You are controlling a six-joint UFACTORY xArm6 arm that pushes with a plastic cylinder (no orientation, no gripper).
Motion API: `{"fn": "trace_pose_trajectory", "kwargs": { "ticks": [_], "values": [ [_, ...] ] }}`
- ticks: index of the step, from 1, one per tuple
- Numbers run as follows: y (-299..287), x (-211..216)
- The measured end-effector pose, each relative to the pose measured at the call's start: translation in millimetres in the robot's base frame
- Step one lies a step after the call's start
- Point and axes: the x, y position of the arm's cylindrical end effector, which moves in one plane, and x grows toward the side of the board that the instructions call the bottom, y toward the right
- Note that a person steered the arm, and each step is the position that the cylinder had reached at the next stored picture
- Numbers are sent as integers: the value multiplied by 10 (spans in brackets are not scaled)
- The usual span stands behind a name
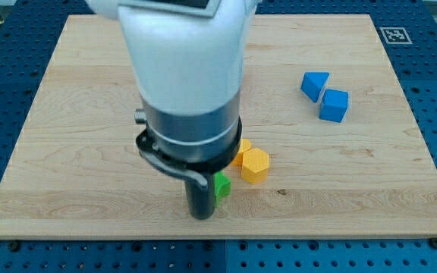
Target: Place the green star top of the red star
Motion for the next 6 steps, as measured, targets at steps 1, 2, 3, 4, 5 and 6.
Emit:
{"fn": "trace_pose_trajectory", "kwargs": {
  "ticks": [1, 2, 3, 4, 5, 6],
  "values": [
    [0, -67],
    [8, 154],
    [40, 284],
    [106, 284],
    [312, 189],
    [396, 30]
  ]
}}
